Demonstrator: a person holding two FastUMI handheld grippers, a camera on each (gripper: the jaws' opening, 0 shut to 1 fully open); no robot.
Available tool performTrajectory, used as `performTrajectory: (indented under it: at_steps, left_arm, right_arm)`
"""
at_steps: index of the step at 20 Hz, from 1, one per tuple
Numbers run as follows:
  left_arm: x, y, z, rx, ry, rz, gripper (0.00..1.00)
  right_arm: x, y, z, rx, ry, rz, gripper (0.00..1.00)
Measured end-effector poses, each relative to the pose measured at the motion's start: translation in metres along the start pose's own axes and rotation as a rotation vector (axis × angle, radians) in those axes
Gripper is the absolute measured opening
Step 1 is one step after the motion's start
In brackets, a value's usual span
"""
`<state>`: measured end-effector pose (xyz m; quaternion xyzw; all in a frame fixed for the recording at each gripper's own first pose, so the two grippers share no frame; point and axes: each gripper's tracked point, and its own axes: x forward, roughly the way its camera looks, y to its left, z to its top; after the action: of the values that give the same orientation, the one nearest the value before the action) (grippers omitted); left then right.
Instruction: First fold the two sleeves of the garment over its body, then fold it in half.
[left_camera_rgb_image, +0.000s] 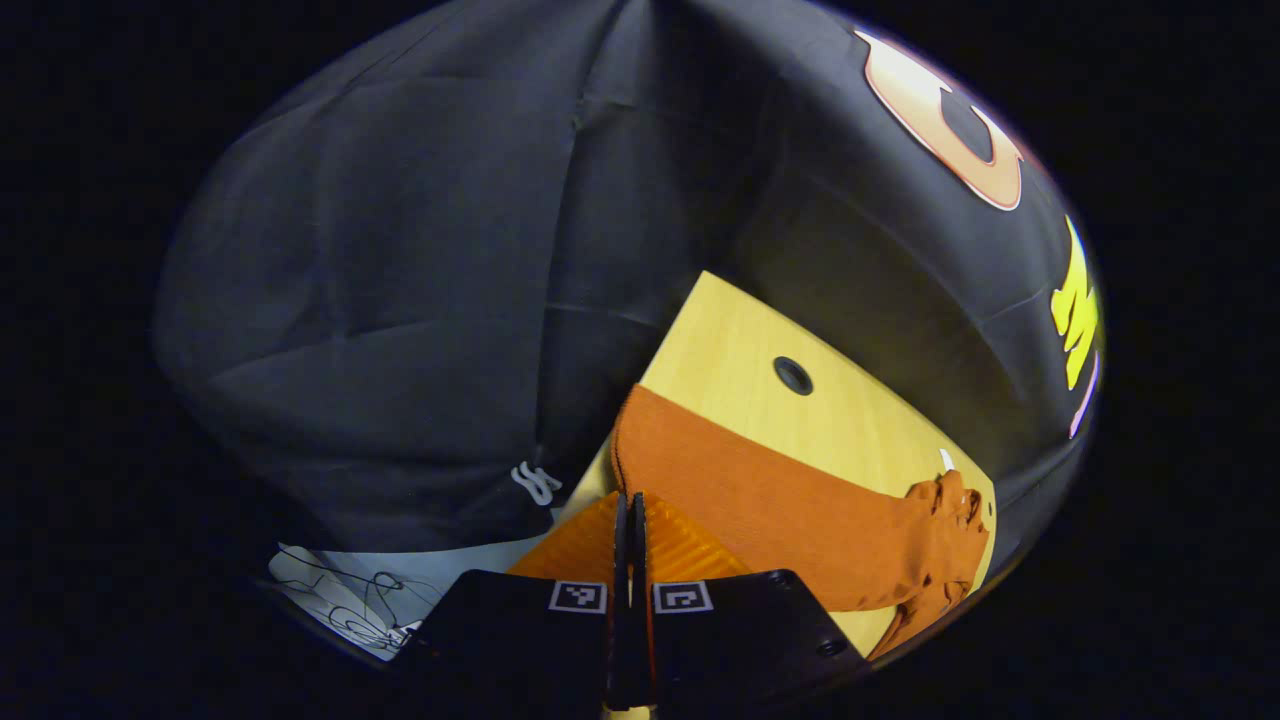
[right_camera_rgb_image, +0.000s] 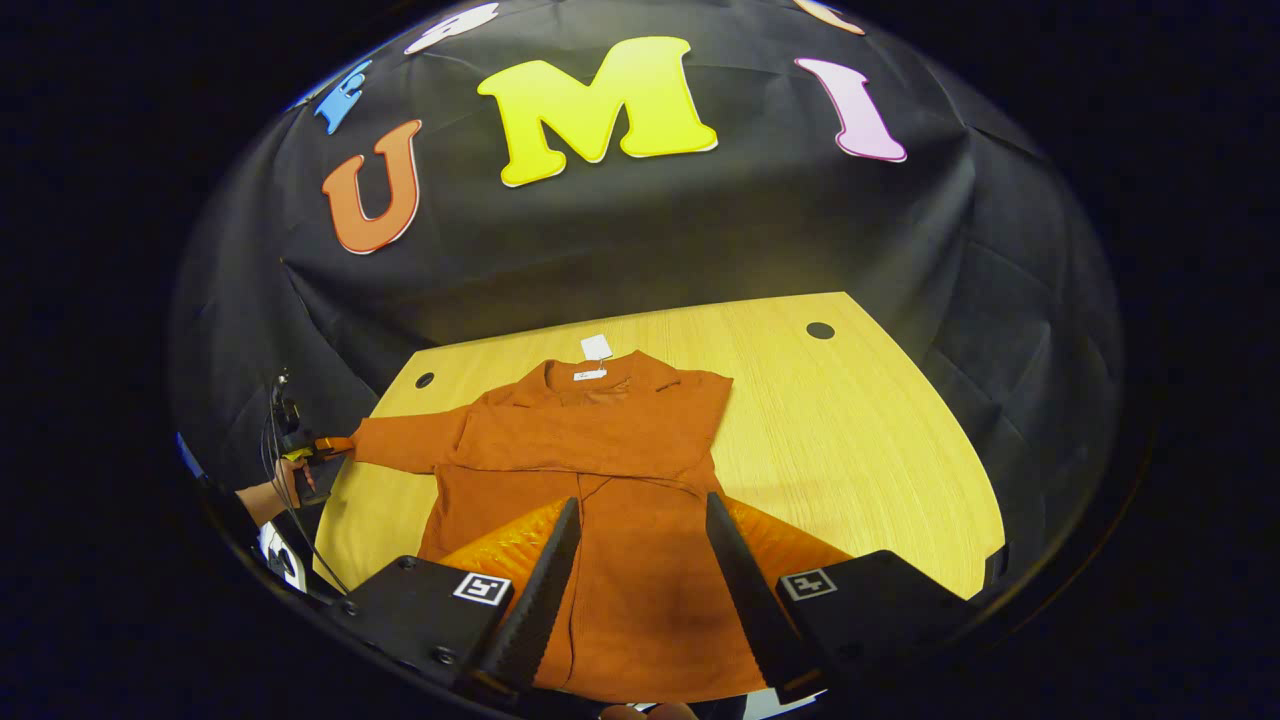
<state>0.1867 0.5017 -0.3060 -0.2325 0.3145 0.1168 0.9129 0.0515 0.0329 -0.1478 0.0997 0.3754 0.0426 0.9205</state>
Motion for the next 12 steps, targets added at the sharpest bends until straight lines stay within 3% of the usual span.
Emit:
performTrajectory:
  at_steps: [4,5,7,9,12]
  left_arm:
    - [-0.023,-0.062,0.023,0.017,-0.036,-0.095,0.03]
    - [-0.032,-0.084,0.032,0.021,-0.049,-0.120,0.03]
    - [-0.055,-0.130,0.048,0.047,-0.077,-0.170,0.03]
    - [-0.075,-0.178,0.053,0.092,-0.093,-0.209,0.00]
    - [-0.108,-0.264,0.061,0.163,-0.118,-0.281,0.02]
  right_arm:
    - [-0.008,-0.009,0.007,0.038,-0.036,0.030,0.82]
    - [-0.010,-0.012,0.007,0.047,-0.043,0.045,0.78]
    - [-0.011,-0.019,0.009,0.055,-0.062,0.072,0.82]
    - [-0.017,-0.027,0.013,0.049,-0.088,0.099,0.79]
    - [-0.031,-0.045,0.016,0.041,-0.127,0.136,0.82]
